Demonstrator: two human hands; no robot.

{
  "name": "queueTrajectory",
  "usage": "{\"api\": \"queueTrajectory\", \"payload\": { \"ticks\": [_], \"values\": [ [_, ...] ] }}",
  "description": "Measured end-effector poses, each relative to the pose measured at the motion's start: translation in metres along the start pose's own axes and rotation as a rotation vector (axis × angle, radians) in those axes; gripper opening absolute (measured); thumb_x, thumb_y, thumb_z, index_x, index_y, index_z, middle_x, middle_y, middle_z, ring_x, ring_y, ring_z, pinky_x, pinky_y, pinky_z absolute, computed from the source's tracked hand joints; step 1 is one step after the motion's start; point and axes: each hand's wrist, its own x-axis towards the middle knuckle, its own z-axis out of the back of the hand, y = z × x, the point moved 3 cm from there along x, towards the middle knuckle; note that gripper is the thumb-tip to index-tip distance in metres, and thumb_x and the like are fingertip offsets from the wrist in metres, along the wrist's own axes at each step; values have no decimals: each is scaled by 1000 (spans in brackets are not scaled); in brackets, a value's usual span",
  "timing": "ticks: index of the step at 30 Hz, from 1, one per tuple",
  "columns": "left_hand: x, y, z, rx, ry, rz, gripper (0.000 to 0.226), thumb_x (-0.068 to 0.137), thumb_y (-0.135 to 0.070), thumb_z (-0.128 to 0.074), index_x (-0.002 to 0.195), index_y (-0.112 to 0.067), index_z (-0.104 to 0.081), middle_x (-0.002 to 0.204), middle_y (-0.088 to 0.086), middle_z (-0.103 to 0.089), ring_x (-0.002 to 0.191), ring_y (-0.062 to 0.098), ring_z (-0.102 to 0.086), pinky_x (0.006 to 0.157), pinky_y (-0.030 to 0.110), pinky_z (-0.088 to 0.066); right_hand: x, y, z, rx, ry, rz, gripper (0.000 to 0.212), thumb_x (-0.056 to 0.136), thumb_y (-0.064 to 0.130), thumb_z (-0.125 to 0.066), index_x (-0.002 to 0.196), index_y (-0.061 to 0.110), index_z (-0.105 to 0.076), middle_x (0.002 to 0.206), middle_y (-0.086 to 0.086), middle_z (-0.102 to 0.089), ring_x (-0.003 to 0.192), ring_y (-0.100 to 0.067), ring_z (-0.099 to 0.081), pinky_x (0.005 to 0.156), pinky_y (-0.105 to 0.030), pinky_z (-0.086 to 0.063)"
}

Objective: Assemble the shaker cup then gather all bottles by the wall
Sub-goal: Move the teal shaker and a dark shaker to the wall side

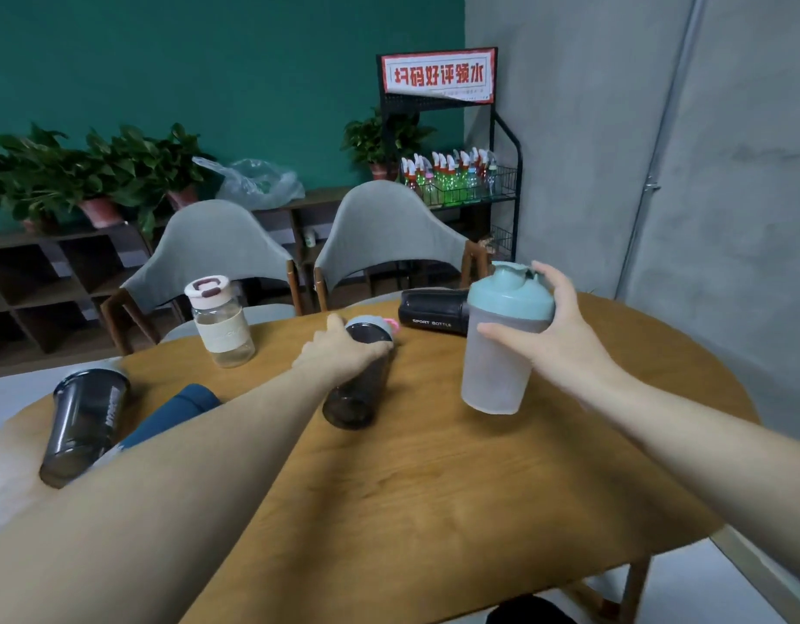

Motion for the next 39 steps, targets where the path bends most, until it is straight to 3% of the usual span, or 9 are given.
{"api": "queueTrajectory", "payload": {
  "ticks": [6, 12, 18, 21, 23, 27, 31, 34, 39],
  "values": [
    [45, 13, -33, -40, 50, 154, 114, 68, -68, -78, 154, -19, -22, 148, 17, -46, 132, 40, -48, 106, 52, -44, 20, -24, 12, -94, -30, 7, 90, 76, 36, -86, 145, 45, -29, 110, 41, -38, 110, -6, -52, 75, -15, -42],
    [55, 12, -39, -189, 66, 201, 105, 76, -42, -84, 154, -18, -18, 148, 17, -43, 129, 39, -50, 98, 49, -47, 34, -38, 15, -109, -21, -2, 93, 76, 39, -86, 146, 46, -27, 112, 40, -39, 104, -2, -54, 76, -17, -44],
    [37, -14, -34, -586, 41, -32, 93, 78, -34, -82, 153, -22, -28, 133, 8, -53, 113, 28, -55, 94, 48, -47, 42, -43, 22, -102, 13, 3, 91, 75, 41, -86, 143, 51, -26, 114, 36, -42, 100, 6, -54, 88, -29, -48],
    [27, -48, -32, -614, 62, -202, 89, 78, -34, -82, 151, -25, -33, 133, 2, -55, 120, 26, -55, 102, 51, -45, 51, -44, 33, -112, 14, 24, 91, 75, 40, -86, 143, 51, -26, 121, 26, -45, 104, -4, -55, 87, -28, -48],
    [25, -73, -35, -630, 73, -289, 89, 77, -33, -84, 151, -26, -34, 136, -2, -55, 124, 21, -53, 104, 44, -43, 58, -46, 43, -132, 5, 38, 92, 76, 40, -86, 144, 50, -25, 126, 21, -44, 110, -7, -54, 86, -26, -47],
    [22, -128, -58, -668, 118, -392, 90, 77, -25, -87, 150, -25, -34, 133, -9, -54, 116, 10, -53, 86, 22, -45, 79, -60, 66, -229, -16, 70, 97, 73, 41, -87, 147, 47, -23, 133, 16, -45, 120, -12, -53, 97, -32, -49],
    [32, -169, -94, -703, 144, -427, 92, 72, -21, -90, 146, -21, -35, 127, -9, -58, 112, 8, -58, 87, 25, -51, 108, -81, 92, -324, -43, 60, 103, 72, 39, -87, 150, 45, -19, 140, 9, -47, 122, -19, -55, 100, -38, -49],
    [44, -192, -118, -712, 164, -441, 93, 72, -19, -91, 145, -20, -33, 120, -11, -57, 108, 5, -58, 78, 18, -49, 129, -97, 107, -373, -68, 41, 103, 71, 41, -86, 149, 45, -19, 144, 6, -49, 123, -21, -55, 102, -42, -49],
    [76, -218, -159, -742, 143, -426, 99, 71, -14, -91, 148, -19, -29, 136, 1, -56, 126, 19, -55, 104, 39, -50, 169, -126, 125, -373, -110, 32, 100, 72, 39, -86, 149, 40, -21, 133, 8, -50, 121, -23, -57, 102, -45, -50]
  ]
}}
